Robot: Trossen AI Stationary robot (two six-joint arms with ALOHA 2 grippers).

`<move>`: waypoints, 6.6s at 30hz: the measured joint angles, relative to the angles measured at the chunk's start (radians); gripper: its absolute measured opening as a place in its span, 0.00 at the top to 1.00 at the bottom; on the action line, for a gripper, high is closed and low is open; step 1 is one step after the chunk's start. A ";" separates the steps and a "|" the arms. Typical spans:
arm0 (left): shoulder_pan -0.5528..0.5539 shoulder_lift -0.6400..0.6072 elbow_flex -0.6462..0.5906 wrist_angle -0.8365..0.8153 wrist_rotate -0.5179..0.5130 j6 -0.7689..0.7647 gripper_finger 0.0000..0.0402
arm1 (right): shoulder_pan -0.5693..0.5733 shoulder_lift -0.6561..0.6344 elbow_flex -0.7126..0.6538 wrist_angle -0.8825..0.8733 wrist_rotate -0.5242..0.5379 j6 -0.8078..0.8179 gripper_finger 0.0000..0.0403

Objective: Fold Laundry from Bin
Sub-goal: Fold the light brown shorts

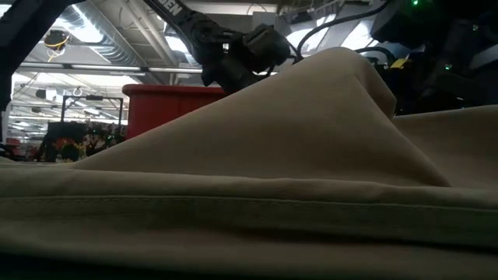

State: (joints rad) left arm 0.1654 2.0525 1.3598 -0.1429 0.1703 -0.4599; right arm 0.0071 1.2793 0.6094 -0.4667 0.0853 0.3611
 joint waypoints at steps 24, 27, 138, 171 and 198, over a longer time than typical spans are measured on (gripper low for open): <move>-0.024 0.076 -0.001 0.149 0.154 -0.054 0.57 | 0.000 0.000 0.000 0.001 0.000 0.000 0.38; -0.024 0.076 -0.001 0.185 0.190 -0.059 0.57 | 0.000 0.000 0.000 0.001 0.000 0.000 0.38; 0.125 -0.385 -0.001 -0.788 -0.239 0.072 0.77 | -0.001 -0.051 -0.086 -0.392 0.156 0.232 0.38; -0.592 -0.402 -0.320 -0.261 -0.217 -1.051 0.80 | -0.001 -0.053 -0.084 -0.396 0.157 0.208 0.38; -0.579 -0.402 -0.478 -0.128 -0.187 -1.096 0.68 | -0.001 -0.053 -0.084 -0.387 0.157 0.208 0.38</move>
State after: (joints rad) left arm -0.4133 1.6501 0.8822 -0.2707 -0.0170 -1.5559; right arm 0.0059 1.2263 0.5259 -0.8539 0.2424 0.5694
